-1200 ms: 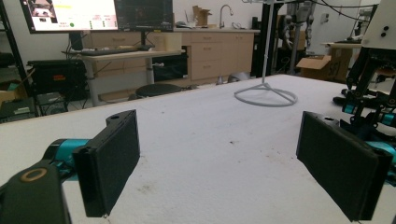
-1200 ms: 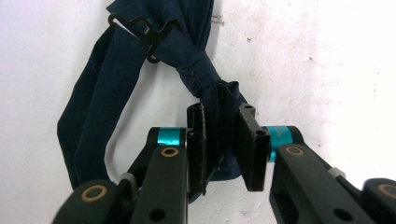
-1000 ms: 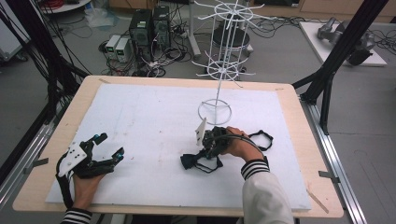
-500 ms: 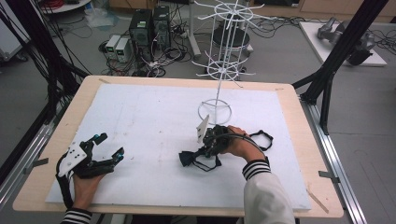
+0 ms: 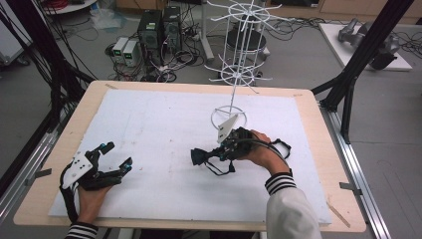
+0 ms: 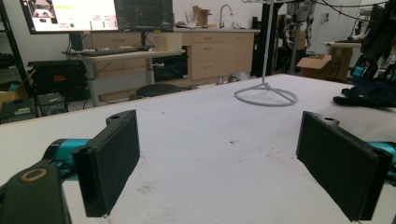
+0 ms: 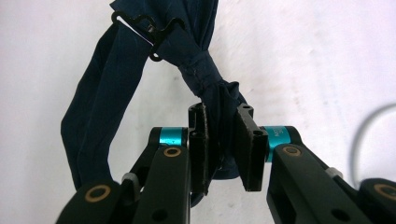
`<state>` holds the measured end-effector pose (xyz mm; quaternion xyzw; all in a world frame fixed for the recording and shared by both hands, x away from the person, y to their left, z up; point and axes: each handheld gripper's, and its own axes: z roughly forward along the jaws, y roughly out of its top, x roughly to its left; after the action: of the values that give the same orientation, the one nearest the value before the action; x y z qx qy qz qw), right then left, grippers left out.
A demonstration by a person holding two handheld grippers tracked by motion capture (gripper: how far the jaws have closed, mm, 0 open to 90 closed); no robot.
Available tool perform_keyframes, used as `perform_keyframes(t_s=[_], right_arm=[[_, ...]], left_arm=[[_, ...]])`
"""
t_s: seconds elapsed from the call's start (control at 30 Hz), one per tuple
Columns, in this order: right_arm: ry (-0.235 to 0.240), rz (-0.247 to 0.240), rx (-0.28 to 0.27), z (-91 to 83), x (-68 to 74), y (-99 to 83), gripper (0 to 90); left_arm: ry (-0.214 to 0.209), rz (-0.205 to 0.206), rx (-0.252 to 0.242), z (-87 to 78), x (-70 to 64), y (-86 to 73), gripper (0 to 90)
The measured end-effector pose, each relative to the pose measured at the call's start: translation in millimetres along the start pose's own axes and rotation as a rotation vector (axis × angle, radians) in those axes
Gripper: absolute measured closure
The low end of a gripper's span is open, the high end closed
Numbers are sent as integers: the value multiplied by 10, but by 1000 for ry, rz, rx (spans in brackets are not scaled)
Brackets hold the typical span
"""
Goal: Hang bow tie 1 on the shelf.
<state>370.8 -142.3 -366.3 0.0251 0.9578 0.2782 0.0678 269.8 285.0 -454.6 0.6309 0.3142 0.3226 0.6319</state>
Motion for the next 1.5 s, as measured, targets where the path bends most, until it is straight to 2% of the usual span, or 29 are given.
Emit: perform_keyframes(t_s=[0.1,0.3,0.43,0.6,0.83,1.1,1.5], right_arm=[[-36,33,-34,-78,6,-6,775],[-74,93,-111,-208,5,-23,774],[-111,126,-150,-292,-8,-40,774],[-157,157,-224,-419,-21,-67,774],[-222,224,-312,-605,-31,-141,773],[-296,285,-408,-751,-38,-179,771],[-418,364,-497,-947,-20,-263,773]], left_arm=[[1,0,-1,1,0,0,138],[1,1,0,1,-1,0,138],[1,1,1,0,-1,0,139],[1,1,2,0,-1,1,139],[1,0,3,0,-2,0,139],[1,2,3,0,-5,0,139],[1,4,4,0,-6,1,139]])
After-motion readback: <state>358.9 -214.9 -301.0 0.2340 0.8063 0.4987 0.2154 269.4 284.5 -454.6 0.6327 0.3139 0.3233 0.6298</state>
